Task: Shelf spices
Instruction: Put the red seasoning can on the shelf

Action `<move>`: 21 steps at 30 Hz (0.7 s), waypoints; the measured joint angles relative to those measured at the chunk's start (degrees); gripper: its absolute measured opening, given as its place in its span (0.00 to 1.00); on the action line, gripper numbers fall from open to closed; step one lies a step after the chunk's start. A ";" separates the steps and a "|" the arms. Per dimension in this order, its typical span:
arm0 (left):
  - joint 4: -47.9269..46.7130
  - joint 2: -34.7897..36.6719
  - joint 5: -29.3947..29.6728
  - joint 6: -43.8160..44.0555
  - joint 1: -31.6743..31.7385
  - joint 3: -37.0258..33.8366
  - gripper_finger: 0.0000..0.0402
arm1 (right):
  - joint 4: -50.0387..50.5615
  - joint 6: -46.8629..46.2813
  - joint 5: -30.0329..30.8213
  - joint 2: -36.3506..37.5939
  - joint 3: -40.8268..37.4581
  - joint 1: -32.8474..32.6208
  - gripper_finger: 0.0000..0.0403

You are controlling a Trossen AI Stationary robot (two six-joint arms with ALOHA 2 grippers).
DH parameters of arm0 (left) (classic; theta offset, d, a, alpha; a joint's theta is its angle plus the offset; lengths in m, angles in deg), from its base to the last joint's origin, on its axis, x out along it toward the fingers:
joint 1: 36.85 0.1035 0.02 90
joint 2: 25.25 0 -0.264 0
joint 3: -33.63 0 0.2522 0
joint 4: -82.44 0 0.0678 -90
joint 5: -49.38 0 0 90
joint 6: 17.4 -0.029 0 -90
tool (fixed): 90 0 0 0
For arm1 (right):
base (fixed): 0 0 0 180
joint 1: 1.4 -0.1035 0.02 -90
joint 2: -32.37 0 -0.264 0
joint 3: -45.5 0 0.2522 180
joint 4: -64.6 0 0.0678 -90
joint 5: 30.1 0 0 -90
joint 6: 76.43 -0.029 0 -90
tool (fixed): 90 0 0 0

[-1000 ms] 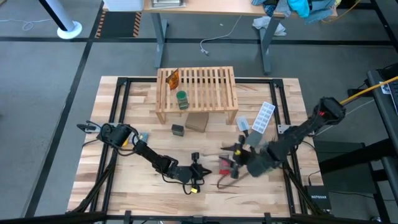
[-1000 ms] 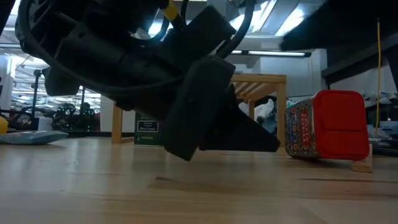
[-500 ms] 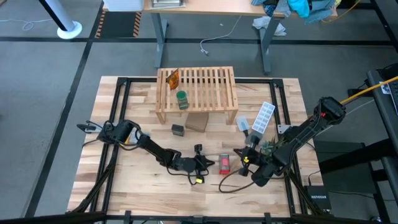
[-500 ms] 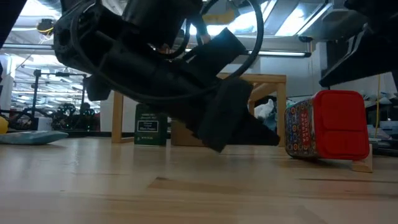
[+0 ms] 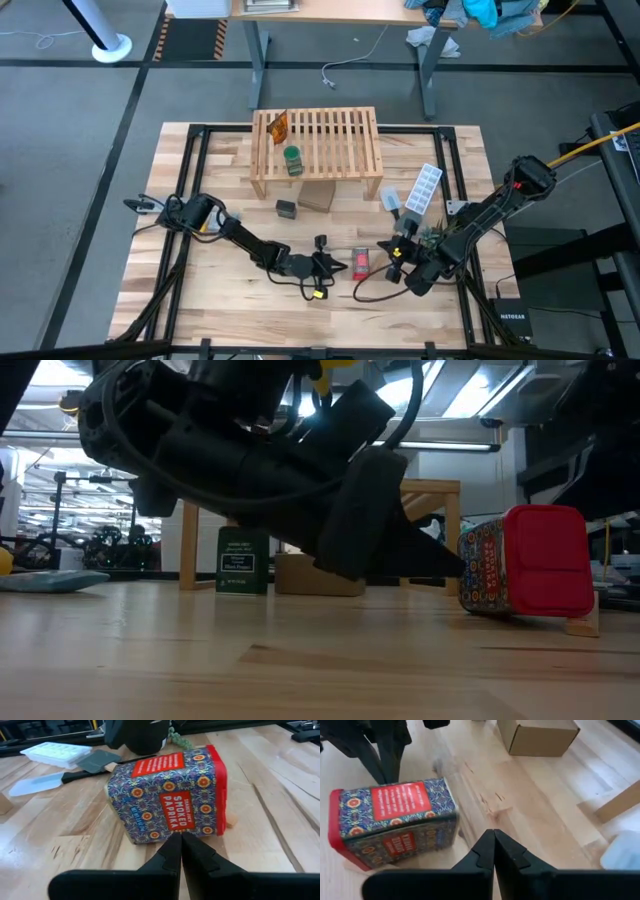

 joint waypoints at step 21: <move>-0.41 0.00 -3.25 -1.55 0.13 2.34 0.01 | -17.64 3.46 -6.08 -7.47 -4.93 5.60 0.02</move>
